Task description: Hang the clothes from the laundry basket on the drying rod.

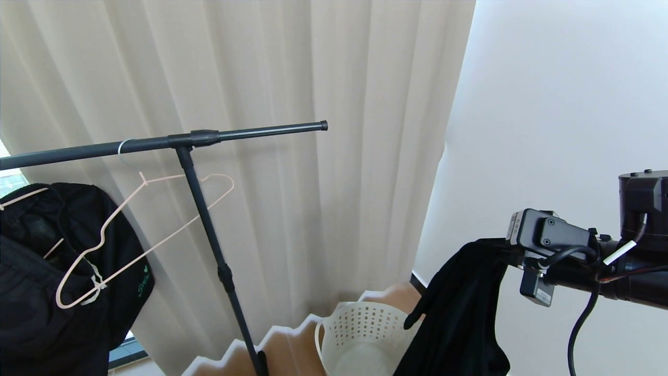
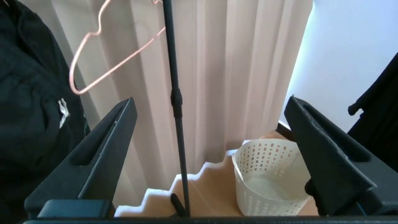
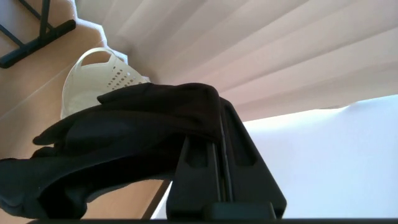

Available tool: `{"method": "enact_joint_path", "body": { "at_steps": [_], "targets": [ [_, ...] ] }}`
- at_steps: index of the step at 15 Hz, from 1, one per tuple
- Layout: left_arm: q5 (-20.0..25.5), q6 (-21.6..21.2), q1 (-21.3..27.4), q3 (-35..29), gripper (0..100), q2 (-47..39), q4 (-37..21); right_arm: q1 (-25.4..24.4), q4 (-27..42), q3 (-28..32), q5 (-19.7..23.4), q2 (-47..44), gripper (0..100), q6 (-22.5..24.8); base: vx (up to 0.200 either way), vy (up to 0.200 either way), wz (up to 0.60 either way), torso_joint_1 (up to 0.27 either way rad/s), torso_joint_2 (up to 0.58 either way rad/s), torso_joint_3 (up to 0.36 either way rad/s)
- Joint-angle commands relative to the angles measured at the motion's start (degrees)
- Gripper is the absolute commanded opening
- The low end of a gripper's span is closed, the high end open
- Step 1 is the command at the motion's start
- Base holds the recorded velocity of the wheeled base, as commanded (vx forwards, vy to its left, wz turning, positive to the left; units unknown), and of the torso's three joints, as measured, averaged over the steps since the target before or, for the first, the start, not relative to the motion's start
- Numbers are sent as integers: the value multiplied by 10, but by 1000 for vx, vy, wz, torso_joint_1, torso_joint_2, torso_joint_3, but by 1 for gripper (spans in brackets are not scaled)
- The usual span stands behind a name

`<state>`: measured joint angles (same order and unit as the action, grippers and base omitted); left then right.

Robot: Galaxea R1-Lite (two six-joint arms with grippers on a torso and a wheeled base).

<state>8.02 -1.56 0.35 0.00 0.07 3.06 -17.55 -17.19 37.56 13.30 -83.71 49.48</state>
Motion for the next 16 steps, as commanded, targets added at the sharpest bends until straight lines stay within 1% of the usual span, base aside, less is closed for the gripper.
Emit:
{"method": "enact_joint_path", "body": {
  "at_steps": [1, 5, 7, 8, 10, 16],
  "targets": [
    [1, 0, -1, 0, 100, -1, 0, -1, 0, 0, 1, 0, 0, 0, 0, 0, 0, 198, -432, -227],
    [2, -5, 0, 0, 100, -1, 1, -1, 0, 1, 1, 0, 0, 0, 0, 0, 0, 179, -392, -217],
    [3, -33, -1, 0, 100, -1, 0, -1, 0, -2, 1, 0, 0, 0, 0, 0, 0, 168, -366, -190],
    [0, -27, -1, 0, 100, -1, 0, -1, 1, -2, 1, 1, 0, 0, 200, 0, 0, 178, -359, -193],
    [0, -4, -1, 0, 100, -1, 0, -1, 0, -1, 1, 0, 0, -1, 0, 0, 0, 151, -366, -188],
    [0, -5, -1, 0, 100, -1, 1, -1, 0, 2, 2, -2, 0, -1, 0, 0, 0, 161, -337, -184]
  ]
}}
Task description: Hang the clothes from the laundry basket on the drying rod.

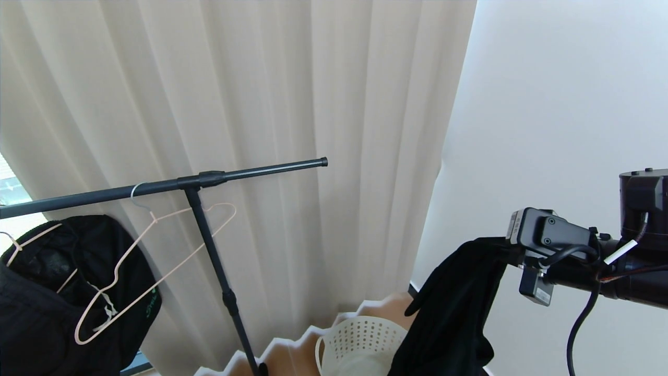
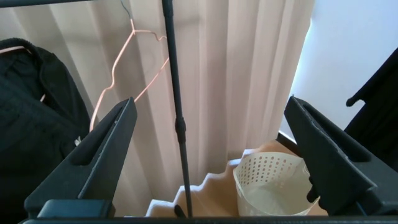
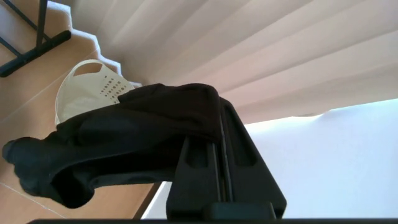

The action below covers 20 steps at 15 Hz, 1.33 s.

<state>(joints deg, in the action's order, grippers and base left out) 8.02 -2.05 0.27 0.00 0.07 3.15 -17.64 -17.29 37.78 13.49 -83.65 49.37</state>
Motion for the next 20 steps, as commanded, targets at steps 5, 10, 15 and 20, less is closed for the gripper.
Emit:
{"method": "enact_joint_path", "body": {
  "at_steps": [5, 10, 15, 20],
  "targets": [
    [-1, 0, 0, 0, 100, -1, 0, 0, 1, 1, 2, -8, 0, -9, 0, 0, 120, 1, 0, 0],
    [-1, 1, 0, 0, 100, -1, -1, -1, 1, 0, 2, -8, 0, -12, 0, 0, 600, 6, 1, 0],
    [-1, 2, 0, 0, 100, -1, 0, 0, 1, 0, 2, -12, 0, -12, 0, 0, 600, 6, 3, 1],
    [-1, 1, 0, 0, 100, -1, 0, 0, 1, 0, 2, -9, 0, -12, 0, 0, 0, 0, 0, 0]
  ]
}}
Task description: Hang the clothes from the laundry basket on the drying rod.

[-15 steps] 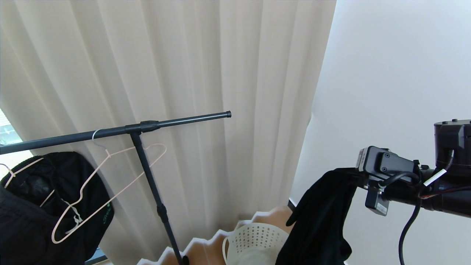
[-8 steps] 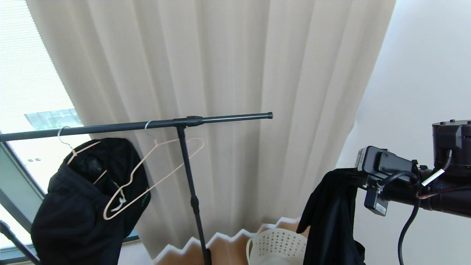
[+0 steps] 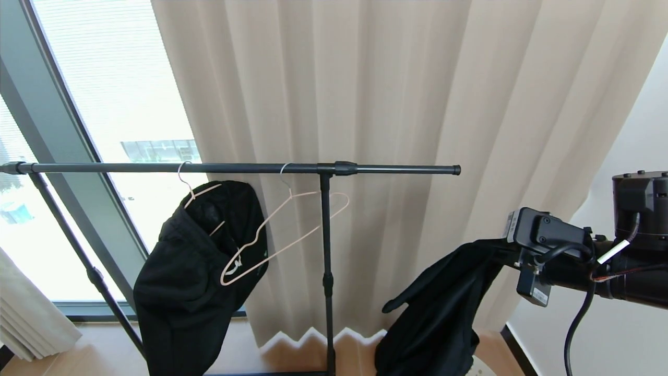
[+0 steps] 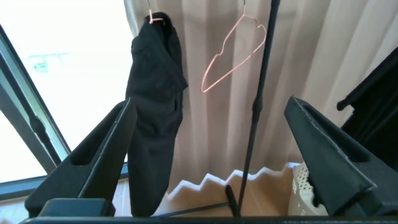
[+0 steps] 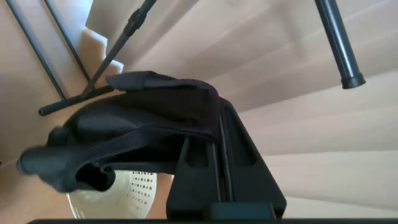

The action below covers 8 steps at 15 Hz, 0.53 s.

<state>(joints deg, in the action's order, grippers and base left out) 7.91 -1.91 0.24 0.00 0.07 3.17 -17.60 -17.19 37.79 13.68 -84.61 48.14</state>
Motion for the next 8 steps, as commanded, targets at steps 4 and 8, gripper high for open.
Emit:
{"method": "enact_joint_path", "body": {
  "at_steps": [4, 8],
  "targets": [
    [0, 0, 0, 0, 100, -1, 0, -2, 0, -2, 0, 1, 0, 0, 0, 0, 0, 0, 0, 0],
    [1, 0, 0, 0, 100, -1, 0, -2, 0, -1, -1, -2, 0, 0, 0, 0, 300, 0, 1, 0]
  ]
}}
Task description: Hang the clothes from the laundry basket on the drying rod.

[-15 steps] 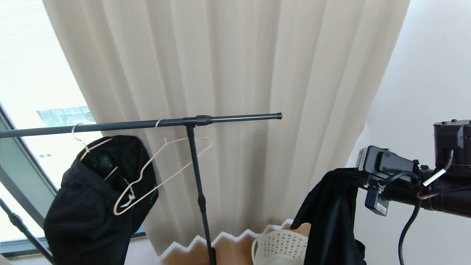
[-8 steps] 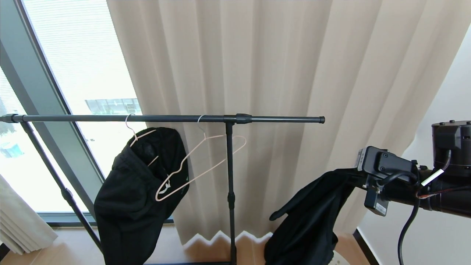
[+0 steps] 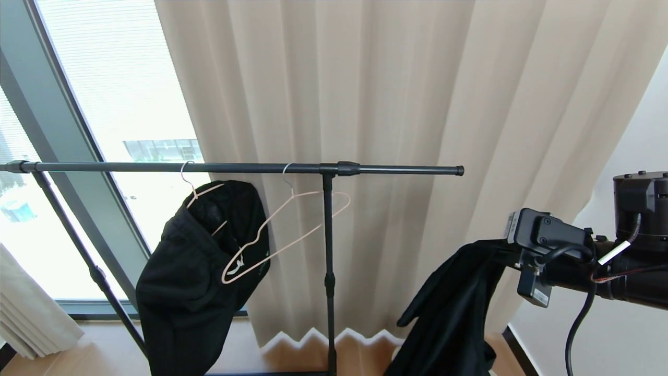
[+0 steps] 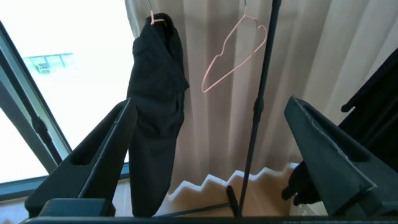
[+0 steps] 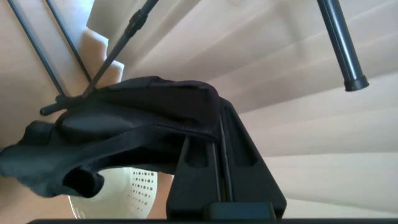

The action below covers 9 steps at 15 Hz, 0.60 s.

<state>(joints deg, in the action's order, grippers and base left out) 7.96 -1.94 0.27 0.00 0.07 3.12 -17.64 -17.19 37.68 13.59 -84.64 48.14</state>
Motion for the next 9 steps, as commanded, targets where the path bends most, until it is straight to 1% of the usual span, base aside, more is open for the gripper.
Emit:
{"method": "enact_joint_path", "body": {
  "at_steps": [1, 5, 9],
  "targets": [
    [0, 0, 0, 0, 100, -1, 0, 0, 0, 0, 0, -1, 0, 0, 0, 0, 0, 0, 0, 0],
    [0, 0, 0, 0, 100, -1, 0, 0, 0, 0, 0, 1, 0, 0, 0, 0, 0, 0, 0, 0],
    [0, 0, 0, 0, 100, -1, 0, 0, 0, 0, 0, 1, 0, 0, 0, 200, 0, 2, 4, 4]
  ]
}}
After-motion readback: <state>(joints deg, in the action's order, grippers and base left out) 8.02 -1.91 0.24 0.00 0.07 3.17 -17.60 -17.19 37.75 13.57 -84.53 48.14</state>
